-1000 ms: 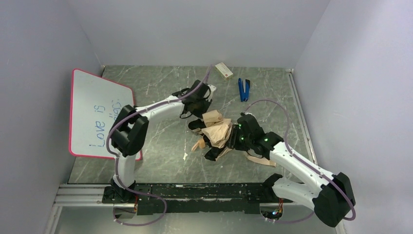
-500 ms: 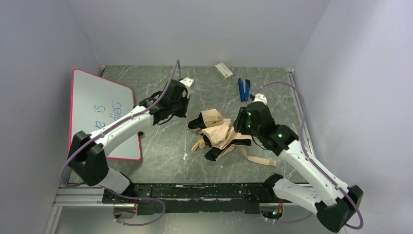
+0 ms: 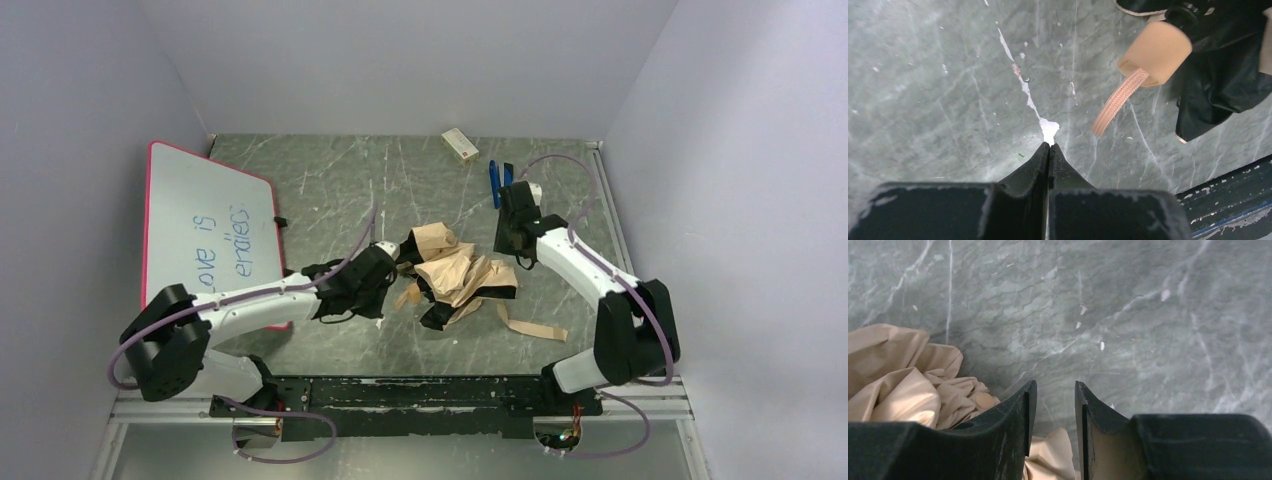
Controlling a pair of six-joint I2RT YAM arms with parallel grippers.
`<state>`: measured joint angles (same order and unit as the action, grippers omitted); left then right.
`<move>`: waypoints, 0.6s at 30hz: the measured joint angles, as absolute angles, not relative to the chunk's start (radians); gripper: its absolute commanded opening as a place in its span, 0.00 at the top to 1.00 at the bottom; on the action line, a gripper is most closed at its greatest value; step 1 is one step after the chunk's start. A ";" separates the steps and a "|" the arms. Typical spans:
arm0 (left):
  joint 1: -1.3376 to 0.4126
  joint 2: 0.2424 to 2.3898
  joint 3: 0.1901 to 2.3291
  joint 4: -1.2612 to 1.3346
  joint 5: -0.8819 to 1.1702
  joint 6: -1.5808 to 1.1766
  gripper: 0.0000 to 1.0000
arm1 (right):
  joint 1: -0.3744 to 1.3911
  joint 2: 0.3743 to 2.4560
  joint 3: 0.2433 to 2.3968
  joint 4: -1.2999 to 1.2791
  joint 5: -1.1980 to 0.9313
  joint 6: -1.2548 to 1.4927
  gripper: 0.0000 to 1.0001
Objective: Put away the umbrella
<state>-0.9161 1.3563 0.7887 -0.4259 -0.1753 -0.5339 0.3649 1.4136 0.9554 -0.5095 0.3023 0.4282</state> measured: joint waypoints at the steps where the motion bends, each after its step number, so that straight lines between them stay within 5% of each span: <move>1: -0.926 1.368 0.777 -0.417 -0.175 -0.551 0.95 | 0.348 1.436 0.955 -0.497 0.284 0.416 0.63; 18: -0.913 1.626 0.952 -0.342 -0.244 -0.530 0.95 | 0.372 1.481 0.828 -0.292 -0.244 0.370 0.63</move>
